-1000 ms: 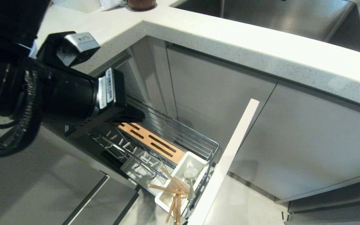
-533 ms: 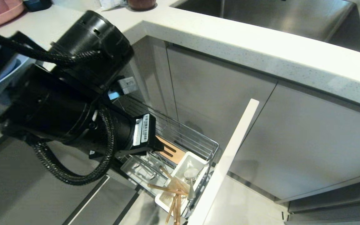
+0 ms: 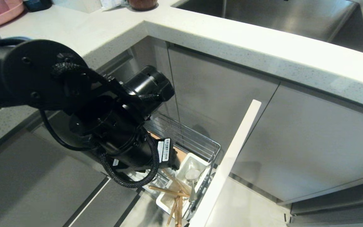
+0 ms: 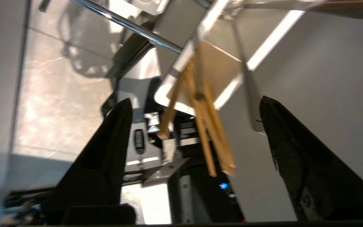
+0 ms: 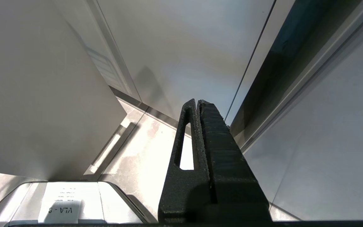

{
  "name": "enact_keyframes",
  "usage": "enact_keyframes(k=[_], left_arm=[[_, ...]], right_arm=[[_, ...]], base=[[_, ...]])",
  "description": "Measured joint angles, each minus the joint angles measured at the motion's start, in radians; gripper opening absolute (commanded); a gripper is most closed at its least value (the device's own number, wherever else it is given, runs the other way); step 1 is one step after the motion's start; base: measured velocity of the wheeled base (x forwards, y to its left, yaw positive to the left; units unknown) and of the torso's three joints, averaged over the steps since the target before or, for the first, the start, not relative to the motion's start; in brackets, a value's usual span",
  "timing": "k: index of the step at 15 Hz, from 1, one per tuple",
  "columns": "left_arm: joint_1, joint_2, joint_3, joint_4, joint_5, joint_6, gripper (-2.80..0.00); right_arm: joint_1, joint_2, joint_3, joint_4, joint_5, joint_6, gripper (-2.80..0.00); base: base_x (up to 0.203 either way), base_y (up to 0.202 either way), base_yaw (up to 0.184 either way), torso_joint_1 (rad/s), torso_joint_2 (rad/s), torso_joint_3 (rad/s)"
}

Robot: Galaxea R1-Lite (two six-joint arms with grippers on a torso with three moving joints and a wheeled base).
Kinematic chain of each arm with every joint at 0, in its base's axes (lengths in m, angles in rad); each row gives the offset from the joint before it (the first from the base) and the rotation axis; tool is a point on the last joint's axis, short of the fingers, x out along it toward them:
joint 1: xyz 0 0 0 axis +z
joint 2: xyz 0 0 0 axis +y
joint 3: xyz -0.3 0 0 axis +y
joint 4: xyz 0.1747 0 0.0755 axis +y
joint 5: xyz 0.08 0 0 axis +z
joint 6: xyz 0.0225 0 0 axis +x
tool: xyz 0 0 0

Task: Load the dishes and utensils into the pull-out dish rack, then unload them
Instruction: Take the chopsticks out of the cupboard

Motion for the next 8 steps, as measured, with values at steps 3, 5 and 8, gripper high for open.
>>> enact_keyframes(k=[3,5,8], left_arm=[[0.027,0.044,-0.002,0.023,-0.003,0.042,0.0],[0.052,0.076,-0.002,0.054,-0.022,0.098,0.0],[0.081,0.111,-0.03,0.161,-0.09,0.205,0.0]], right_arm=[[0.0,0.0,0.0,0.0,0.0,0.0,-2.8],[0.0,0.0,0.0,0.0,0.0,0.0,-2.8],[0.0,0.0,0.0,0.0,0.0,0.0,-2.8]], base=[[0.0,0.0,0.0,0.0,0.0,0.0],[0.0,0.0,0.0,0.0,0.0,0.0],[0.0,0.0,0.0,0.0,0.0,0.0]])
